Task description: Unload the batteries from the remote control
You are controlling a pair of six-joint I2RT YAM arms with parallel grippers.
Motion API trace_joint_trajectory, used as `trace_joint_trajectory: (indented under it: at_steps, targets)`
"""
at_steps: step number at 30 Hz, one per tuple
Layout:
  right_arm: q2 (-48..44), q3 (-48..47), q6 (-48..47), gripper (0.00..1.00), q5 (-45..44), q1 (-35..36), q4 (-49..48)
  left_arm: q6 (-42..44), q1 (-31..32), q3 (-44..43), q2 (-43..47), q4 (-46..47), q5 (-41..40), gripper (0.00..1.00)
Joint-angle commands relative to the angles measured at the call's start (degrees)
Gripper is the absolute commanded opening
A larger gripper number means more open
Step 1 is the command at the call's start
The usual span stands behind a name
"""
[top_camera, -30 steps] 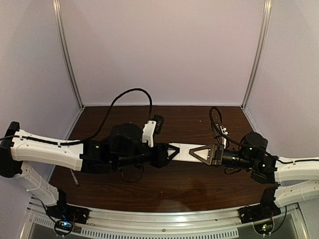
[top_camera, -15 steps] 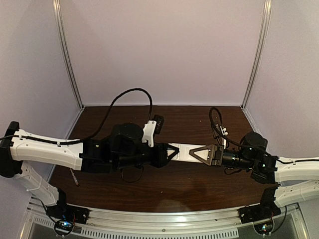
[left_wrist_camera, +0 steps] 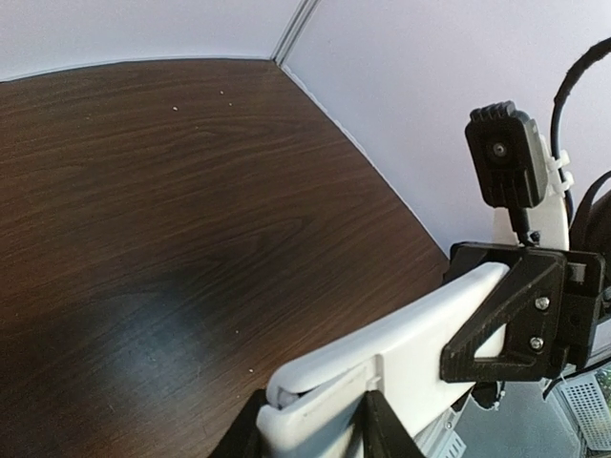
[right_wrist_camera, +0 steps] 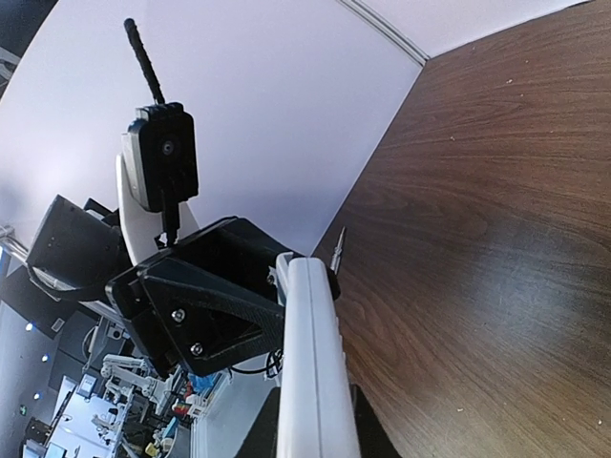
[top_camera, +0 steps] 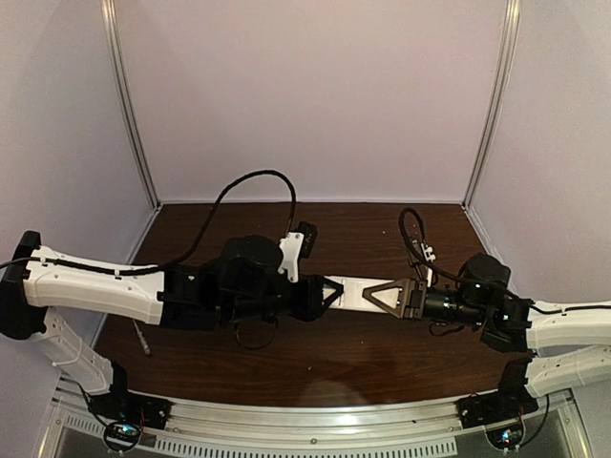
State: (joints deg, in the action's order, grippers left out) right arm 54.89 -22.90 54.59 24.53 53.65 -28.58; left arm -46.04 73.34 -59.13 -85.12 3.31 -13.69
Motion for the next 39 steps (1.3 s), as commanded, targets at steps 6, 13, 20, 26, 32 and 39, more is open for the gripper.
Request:
trace_joint_trajectory:
  at_steps: [6, 13, 20, 26, 32, 39]
  targets:
    - [0.4, -2.17, 0.44, 0.0, -3.92, 0.69, 2.55, 2.92, 0.31, -3.83, -5.04, -8.37, -5.37, 0.27]
    - [1.63, -2.24, 0.48, 0.0, -4.76, 0.67, 2.32, 3.03, 0.4, -5.15, -6.4, -9.45, -6.61, 0.16]
    - [3.24, -2.23, 0.32, 0.0, -6.18, 0.67, 2.29, 2.9, 0.57, -5.64, -6.99, -10.07, -7.11, 0.0]
    - [4.96, -2.33, 0.28, 0.0, -7.59, 0.67, 2.21, 2.64, 0.53, -5.51, -6.83, -10.38, -7.29, 0.0]
    - [6.05, -2.57, -0.15, 0.0, -9.75, 0.67, 3.14, 2.0, 0.56, -4.41, -5.4, -10.38, -6.51, 0.0]
    - [6.54, -2.93, -0.59, 0.0, -11.59, 0.68, 4.64, 1.85, 1.0, -2.29, -1.36, -10.45, -6.41, 0.0]
